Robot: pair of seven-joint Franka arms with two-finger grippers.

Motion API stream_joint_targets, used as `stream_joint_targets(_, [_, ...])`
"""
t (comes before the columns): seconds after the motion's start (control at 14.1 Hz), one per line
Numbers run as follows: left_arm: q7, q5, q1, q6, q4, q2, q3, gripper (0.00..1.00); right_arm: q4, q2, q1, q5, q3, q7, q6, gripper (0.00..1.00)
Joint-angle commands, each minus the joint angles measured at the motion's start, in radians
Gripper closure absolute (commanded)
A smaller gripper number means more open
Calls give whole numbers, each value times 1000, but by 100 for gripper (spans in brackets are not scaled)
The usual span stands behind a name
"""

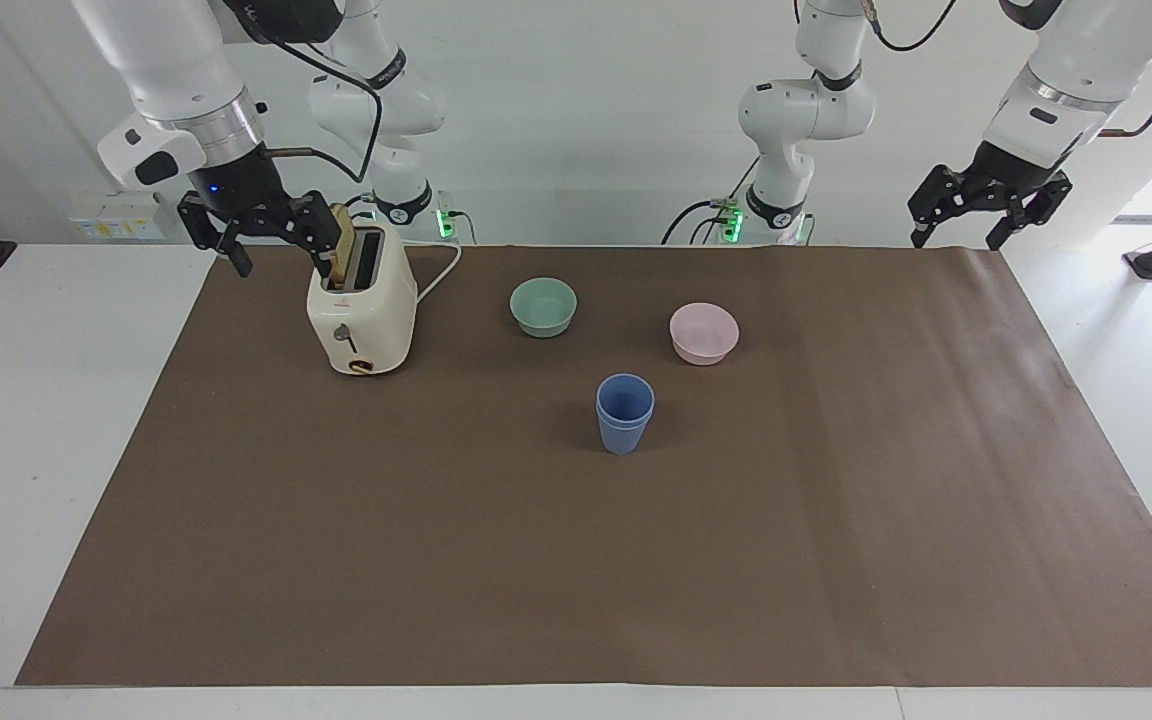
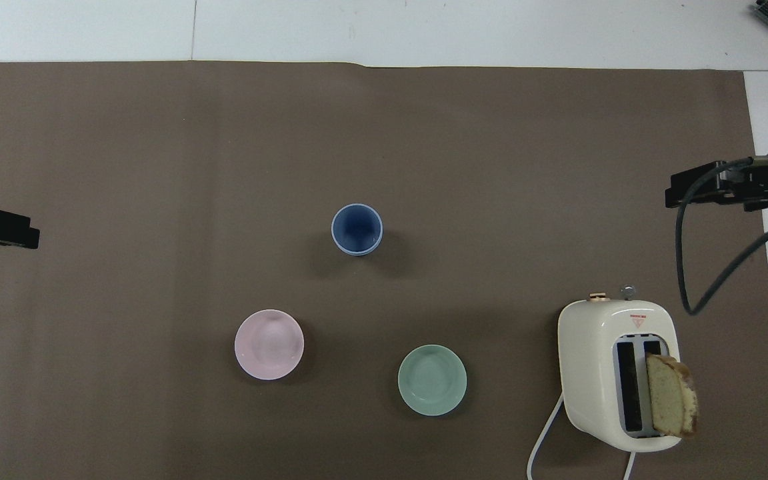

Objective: Stack blue cups with both arms

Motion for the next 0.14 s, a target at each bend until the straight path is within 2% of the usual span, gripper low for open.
stream_joint_targets(0.0, [-2,-6,6,16,-23,-19,-3,0,-27,-24,-13,-6,9,-14,3,0])
stream_joint_targets(0.07, [-1,-6,6,16,-23,-19,-3,0,-29,-24,-13,-6,9,-14,2,0])
